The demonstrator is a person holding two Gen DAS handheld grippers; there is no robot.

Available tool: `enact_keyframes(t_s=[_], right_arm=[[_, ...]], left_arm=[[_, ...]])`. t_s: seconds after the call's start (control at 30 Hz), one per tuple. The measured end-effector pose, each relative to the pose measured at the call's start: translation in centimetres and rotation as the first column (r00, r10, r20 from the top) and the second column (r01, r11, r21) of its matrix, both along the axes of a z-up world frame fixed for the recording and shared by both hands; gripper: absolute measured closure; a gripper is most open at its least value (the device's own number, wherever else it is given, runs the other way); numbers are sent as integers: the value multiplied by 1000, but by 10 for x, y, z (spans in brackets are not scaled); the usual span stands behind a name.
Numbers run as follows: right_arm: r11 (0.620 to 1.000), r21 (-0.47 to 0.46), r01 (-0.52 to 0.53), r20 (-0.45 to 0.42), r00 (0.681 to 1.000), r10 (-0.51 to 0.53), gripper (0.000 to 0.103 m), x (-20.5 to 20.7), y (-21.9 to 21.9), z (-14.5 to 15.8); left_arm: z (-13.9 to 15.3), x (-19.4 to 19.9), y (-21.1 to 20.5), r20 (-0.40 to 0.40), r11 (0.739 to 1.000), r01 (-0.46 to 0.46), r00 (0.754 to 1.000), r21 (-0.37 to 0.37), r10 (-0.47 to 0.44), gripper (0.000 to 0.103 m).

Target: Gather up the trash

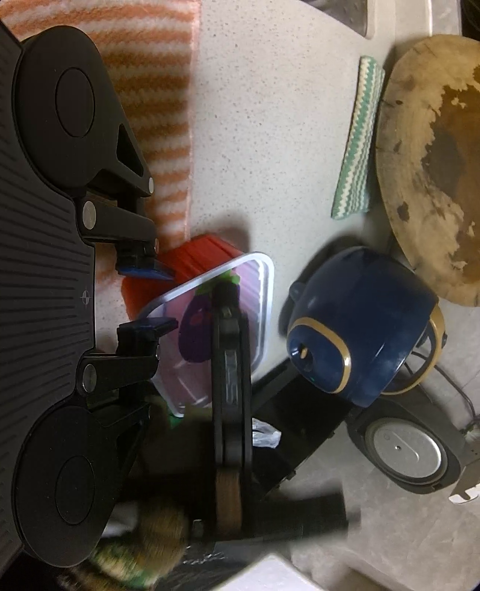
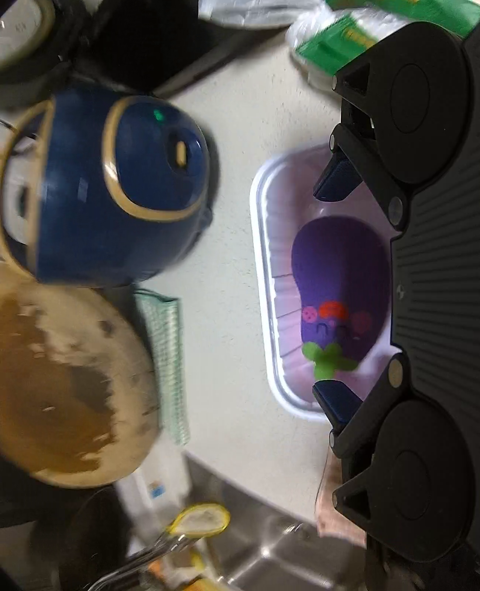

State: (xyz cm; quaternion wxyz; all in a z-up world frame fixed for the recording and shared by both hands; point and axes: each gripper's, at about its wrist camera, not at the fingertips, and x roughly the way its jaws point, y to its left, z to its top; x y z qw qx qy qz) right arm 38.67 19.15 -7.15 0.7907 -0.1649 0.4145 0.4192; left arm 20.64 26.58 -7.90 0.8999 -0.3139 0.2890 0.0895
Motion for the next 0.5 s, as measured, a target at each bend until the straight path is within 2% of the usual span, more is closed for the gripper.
enact_keyframes(t_s=[0.03,0.1,0.17,0.23,0.27,0.3,0.33,0.4,0.5], right_arm=[[999,-35,19,-20,1000,-19,0,4,7,-7],[999,6,50,-132,990,-49,0,15,7,-15],[997,5,83,-133,988,-82,2,14,7,-12],[996,36,81,-150,986,-75,29,10,2,-7],[995,45,89,-136,987,-83,37,6,-1,-1],[994,58,94,-131,988,-85,54,6,-8,2],[992,78,100,-136,987,-89,65,5,-13,6],[985,126,120,-179,979,-96,75,5,-31,14],[970,196,143,-225,969,-98,83,5,-58,19]], left_arm=[[0,-1,1,10,1000,-4,1000,-2,4,76],[-1,-2,4,13,1000,-1,1000,-13,1,76],[-1,-1,4,13,1000,1,1000,-17,-1,77],[1,1,4,13,1000,4,1000,-15,-4,78],[2,2,3,11,1000,4,1000,-12,-4,78],[2,4,2,10,1000,5,1000,-13,-5,77],[3,5,1,8,1000,5,1000,-12,-5,76],[4,9,-1,-1,1000,3,1000,-5,-3,76],[4,14,-6,-12,1000,9,1000,3,-9,76]])
